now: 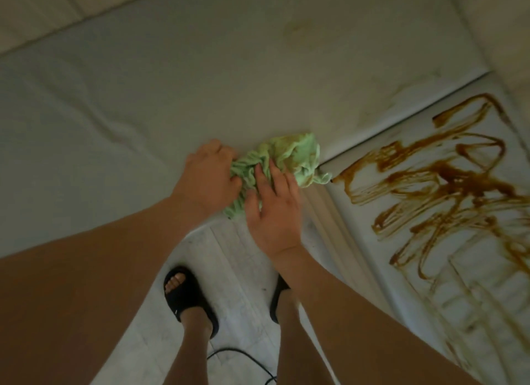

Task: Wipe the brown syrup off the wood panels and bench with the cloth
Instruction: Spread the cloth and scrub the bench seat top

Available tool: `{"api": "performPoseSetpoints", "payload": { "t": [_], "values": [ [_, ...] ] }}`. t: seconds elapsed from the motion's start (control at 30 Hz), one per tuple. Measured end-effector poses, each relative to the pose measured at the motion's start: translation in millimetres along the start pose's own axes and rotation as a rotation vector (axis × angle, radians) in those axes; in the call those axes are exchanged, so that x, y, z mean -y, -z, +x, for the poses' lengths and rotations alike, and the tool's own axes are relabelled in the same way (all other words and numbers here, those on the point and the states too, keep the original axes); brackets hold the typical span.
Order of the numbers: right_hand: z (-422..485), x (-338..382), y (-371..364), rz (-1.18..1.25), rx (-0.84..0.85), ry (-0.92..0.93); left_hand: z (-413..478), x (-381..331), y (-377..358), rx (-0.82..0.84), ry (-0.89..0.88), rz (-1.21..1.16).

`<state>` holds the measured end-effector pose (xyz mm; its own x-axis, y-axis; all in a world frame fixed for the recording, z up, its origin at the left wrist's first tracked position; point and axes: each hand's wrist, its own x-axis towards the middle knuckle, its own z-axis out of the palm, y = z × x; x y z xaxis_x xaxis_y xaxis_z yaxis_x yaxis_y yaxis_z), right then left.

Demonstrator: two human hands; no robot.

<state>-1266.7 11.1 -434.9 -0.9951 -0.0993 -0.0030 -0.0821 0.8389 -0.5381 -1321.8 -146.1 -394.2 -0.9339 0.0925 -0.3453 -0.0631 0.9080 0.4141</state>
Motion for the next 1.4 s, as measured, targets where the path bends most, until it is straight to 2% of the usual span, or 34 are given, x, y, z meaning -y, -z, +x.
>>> {"api": "performPoseSetpoints", "payload": {
  "t": [0.07,0.13,0.23,0.3,0.4,0.57,0.67,0.77,0.83,0.9,0.93,1.03,1.13,1.2,1.3,1.4],
  "values": [
    [20,-1,30,0.191,0.027,-0.085,4,-5,10,-0.056,-0.011,-0.113],
    [48,0,62,0.407,0.042,-0.157,12,-12,28,-0.054,0.076,-0.293],
    [97,6,107,0.45,0.072,-0.189,33,-23,63,-0.053,0.175,-0.471],
    [126,7,129,0.529,0.075,-0.29,42,-24,86,-0.091,0.21,-0.507],
    [160,3,156,0.605,-0.007,-0.412,51,-21,123,-0.13,0.3,-0.494],
    [201,28,189,0.643,-0.146,-0.344,62,-23,190,-0.351,0.306,-0.599],
    [218,50,205,0.648,-0.24,-0.249,73,-34,217,-0.512,0.218,-0.634],
    [222,56,211,0.66,-0.31,-0.182,79,-39,226,-0.643,0.158,-0.646],
    [210,48,204,0.633,-0.325,-0.177,77,-36,213,-0.652,0.173,-0.645],
    [188,28,187,0.54,-0.276,-0.173,69,-25,183,-0.591,0.185,-0.642],
    [174,11,174,0.462,-0.197,-0.18,62,-18,161,-0.519,0.178,-0.589],
    [129,-38,131,0.084,0.149,-0.186,35,7,98,-0.147,0.087,-0.289],
    [96,-61,109,-0.117,0.308,-0.173,18,27,52,0.168,-0.046,-0.051],
    [87,-62,105,-0.186,0.317,-0.159,14,30,41,0.279,-0.087,0.029],
    [87,-53,108,-0.282,0.24,-0.134,11,24,49,0.292,-0.082,0.025],
    [100,-40,115,-0.272,0.231,-0.163,12,9,74,0.333,-0.044,0.021]
  ]
}}
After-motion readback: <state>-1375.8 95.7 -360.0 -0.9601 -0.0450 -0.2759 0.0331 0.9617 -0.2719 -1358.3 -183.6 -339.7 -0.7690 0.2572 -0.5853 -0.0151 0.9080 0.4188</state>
